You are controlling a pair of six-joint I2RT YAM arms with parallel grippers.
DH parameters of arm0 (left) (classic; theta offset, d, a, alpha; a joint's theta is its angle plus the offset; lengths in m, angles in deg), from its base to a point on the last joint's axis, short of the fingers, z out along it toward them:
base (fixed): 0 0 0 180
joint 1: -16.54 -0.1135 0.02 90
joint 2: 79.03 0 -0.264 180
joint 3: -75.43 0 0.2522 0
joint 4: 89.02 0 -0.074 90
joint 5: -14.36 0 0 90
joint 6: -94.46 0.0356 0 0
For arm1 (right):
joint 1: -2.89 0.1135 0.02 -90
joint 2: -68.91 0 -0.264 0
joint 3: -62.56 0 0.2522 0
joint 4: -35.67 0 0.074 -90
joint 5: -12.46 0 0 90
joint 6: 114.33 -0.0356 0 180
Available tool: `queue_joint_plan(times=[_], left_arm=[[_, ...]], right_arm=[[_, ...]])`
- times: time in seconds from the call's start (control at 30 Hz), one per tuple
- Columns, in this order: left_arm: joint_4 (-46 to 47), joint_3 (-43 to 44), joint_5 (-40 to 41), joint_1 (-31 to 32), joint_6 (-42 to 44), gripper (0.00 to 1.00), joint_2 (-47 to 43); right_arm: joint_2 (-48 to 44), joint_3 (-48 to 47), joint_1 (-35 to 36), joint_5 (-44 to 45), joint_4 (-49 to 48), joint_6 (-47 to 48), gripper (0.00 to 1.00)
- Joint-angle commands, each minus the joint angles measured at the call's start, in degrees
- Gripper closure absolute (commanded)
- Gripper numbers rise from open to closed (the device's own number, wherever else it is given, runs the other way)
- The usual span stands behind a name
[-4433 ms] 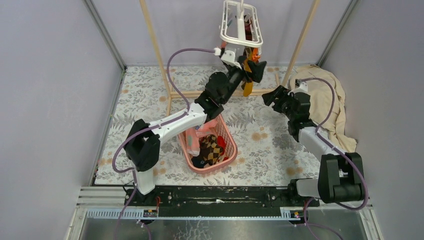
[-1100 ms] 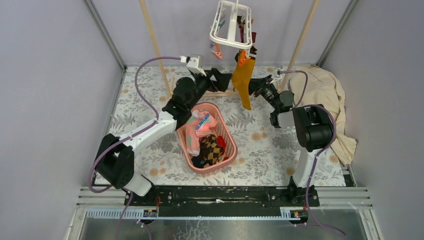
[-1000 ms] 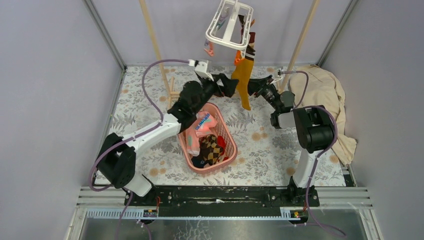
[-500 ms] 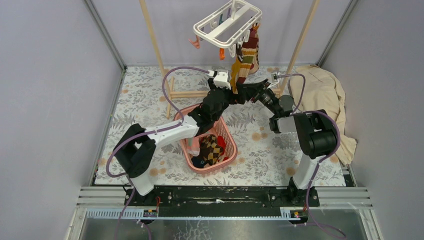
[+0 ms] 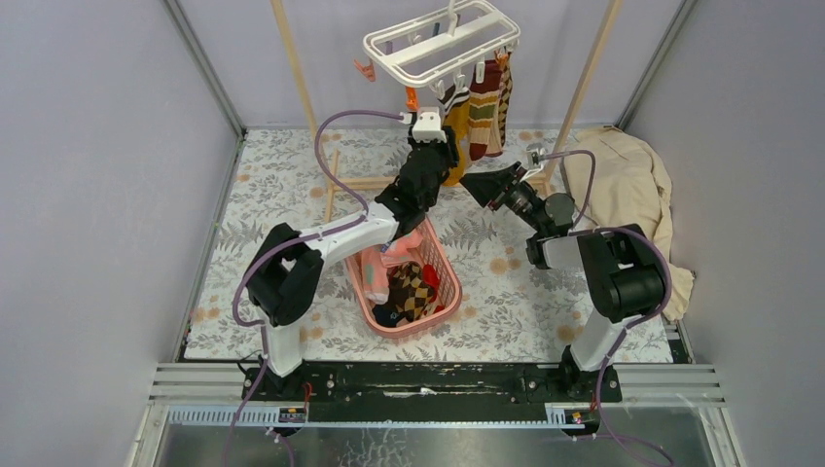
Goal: Remove the socks clipped to the hanger
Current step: Adjust the hanger on the clothesline.
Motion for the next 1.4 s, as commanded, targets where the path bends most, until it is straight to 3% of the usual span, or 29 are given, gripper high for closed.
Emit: queue_joint_plan(times=[0.0,0.23,0.53,0.73,1.07,1.37], left_arm=[[4.2,1.1,0.9,-2.6,0.7,0.61,-0.2],[5.2,1.0,-3.5,-5.2,0.5,0.90,0.1],[4.2,3.4,-10.0,-8.4,-1.6,0.94,1.2],[0.6,6.1,-12.6,-10.9,-4.2,0.95,2.0],[-3.0,7.4,-19.8,-16.6,-9.4,0.97,2.0],[-5.2,7.8,-24.1,-18.8,-10.3,0.97,2.0]], right_arm=[[-3.3,1.2,0.2,-1.8,-7.0,1.7,0.62],[-6.6,3.4,0.2,-0.6,-3.1,3.2,0.61],[-13.9,-1.9,-1.5,16.1,28.4,13.2,0.50],[-9.7,-7.3,-8.1,17.9,33.5,6.7,0.42],[14.4,-25.9,-13.3,4.8,21.7,-4.5,0.34],[23.9,-36.2,-13.2,2.7,14.7,-4.5,0.31]])
